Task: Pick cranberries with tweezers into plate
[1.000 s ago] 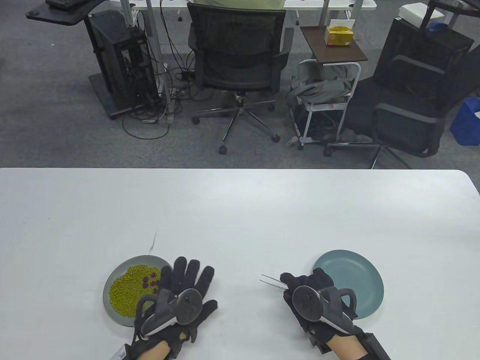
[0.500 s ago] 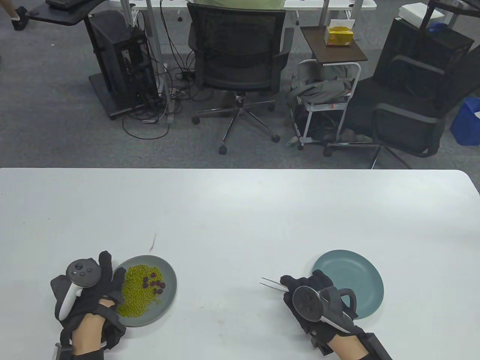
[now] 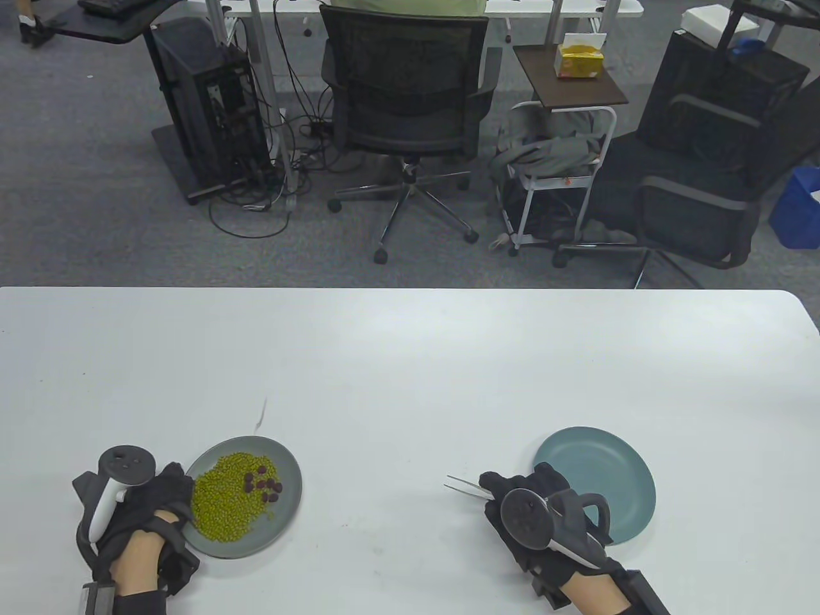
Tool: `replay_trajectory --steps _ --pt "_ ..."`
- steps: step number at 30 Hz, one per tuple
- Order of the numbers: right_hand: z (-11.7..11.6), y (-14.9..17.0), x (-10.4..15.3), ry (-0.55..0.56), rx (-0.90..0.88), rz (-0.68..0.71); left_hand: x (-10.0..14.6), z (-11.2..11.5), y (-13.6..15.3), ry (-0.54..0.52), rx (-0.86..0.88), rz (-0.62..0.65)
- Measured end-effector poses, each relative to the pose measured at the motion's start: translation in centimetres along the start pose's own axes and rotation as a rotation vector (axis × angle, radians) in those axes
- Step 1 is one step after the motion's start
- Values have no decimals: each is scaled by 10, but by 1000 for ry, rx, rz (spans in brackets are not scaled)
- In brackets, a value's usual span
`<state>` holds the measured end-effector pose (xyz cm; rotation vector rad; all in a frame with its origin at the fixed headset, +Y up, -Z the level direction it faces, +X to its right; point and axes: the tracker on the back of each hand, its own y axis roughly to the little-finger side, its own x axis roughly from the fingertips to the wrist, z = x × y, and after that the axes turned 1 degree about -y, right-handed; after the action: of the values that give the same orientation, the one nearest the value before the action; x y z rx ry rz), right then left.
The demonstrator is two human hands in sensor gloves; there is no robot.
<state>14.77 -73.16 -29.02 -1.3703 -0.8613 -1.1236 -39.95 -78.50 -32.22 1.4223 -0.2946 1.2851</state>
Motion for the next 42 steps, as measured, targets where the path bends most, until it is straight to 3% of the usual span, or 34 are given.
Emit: replay_trajectory --steps 13,22,28,31,36,42 --pt "-1 0 0 -6 1 -2 2 2 -11 -42 2 2" --pt "-2 -1 1 -13 -2 2 14 -9 -15 -58 152 35" --pt "-2 -2 1 -15 1 3 4 11 -11 132 495 131" --pt "1 0 1 -2 -2 -3 2 23 -20 166 613 212" --pt "13 10 -2 63 -31 -40 21 40 -64 276 857 425" --pt "28 24 0 183 -76 -74 60 72 -124 415 945 625"
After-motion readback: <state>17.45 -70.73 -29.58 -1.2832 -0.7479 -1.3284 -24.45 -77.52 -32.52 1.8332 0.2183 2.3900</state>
